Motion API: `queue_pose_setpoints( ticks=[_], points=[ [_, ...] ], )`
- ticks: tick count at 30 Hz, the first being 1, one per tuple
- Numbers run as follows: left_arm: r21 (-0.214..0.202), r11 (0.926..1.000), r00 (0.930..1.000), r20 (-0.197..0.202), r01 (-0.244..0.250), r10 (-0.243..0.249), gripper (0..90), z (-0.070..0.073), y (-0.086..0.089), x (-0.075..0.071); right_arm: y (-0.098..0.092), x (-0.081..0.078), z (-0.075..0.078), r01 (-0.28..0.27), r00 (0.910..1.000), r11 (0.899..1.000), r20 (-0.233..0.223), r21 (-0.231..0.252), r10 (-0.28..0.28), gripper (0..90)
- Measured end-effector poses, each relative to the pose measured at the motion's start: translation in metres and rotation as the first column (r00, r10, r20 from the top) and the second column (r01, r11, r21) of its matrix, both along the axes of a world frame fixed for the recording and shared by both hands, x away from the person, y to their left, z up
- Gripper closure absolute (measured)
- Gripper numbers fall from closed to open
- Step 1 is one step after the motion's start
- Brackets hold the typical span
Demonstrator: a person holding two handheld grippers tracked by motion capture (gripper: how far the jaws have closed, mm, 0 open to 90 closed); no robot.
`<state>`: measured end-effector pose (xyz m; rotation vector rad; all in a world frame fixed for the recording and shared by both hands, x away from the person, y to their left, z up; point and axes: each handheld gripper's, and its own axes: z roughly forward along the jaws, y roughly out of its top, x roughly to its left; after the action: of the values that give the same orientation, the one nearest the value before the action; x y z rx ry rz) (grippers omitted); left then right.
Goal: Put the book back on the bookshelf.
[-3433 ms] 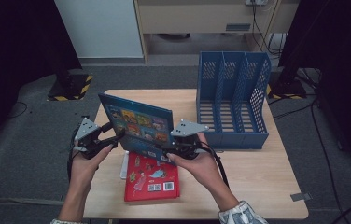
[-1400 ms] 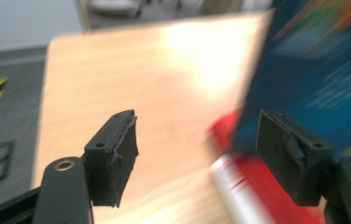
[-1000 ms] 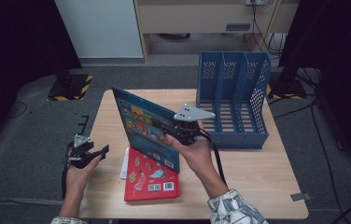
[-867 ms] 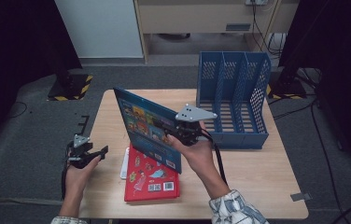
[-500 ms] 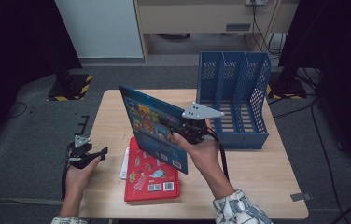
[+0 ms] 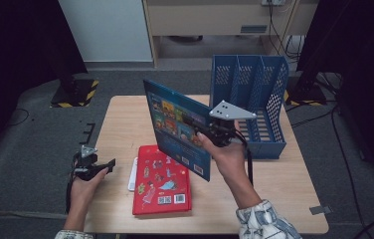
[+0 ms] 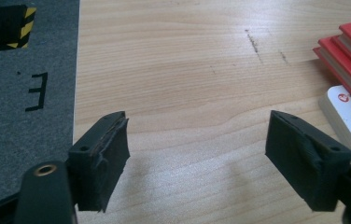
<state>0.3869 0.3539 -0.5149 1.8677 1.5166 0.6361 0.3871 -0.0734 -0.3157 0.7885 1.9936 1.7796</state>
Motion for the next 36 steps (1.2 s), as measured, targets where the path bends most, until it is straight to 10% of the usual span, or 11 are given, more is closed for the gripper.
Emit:
queue_pose_setpoints(
  ticks=[36],
  points=[
    [0.040, 0.9985, 0.9955, -0.089, 0.037, -0.034, 4.6, -0.016, -0.007, 0.005, -0.061, 0.012, 0.028, 0.161, 0.9869, 0.983, -0.029, 0.094, -0.159, 83.0]
  ],
)
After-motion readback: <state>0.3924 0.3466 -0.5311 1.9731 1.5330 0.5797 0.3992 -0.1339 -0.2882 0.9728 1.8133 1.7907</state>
